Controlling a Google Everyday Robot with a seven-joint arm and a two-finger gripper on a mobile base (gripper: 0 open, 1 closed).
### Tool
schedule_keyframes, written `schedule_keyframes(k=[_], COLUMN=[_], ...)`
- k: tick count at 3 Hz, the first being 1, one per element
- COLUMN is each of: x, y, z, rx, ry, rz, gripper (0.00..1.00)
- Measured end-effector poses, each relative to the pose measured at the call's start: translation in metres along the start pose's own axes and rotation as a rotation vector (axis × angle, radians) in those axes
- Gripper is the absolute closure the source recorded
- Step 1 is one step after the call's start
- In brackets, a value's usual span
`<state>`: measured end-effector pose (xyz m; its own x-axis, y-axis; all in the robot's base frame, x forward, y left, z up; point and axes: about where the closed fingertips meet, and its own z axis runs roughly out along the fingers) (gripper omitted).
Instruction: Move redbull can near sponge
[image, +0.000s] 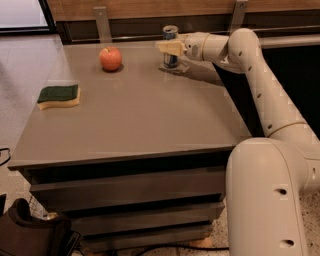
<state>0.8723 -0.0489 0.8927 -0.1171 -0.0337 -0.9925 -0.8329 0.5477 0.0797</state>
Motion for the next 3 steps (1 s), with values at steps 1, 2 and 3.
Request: schedule_keyframes(k=[1,2,3], x=[0.0008,0.0016,0.0024], y=[0.0018,0.0036,0.0053], z=[0.0032,0.0065,0.0094], rx=[-0.004,-0.009,-0.013], ry=[0.001,0.002,0.002], rz=[0.001,0.002,0.003], gripper=[0.63,0.87,1.00])
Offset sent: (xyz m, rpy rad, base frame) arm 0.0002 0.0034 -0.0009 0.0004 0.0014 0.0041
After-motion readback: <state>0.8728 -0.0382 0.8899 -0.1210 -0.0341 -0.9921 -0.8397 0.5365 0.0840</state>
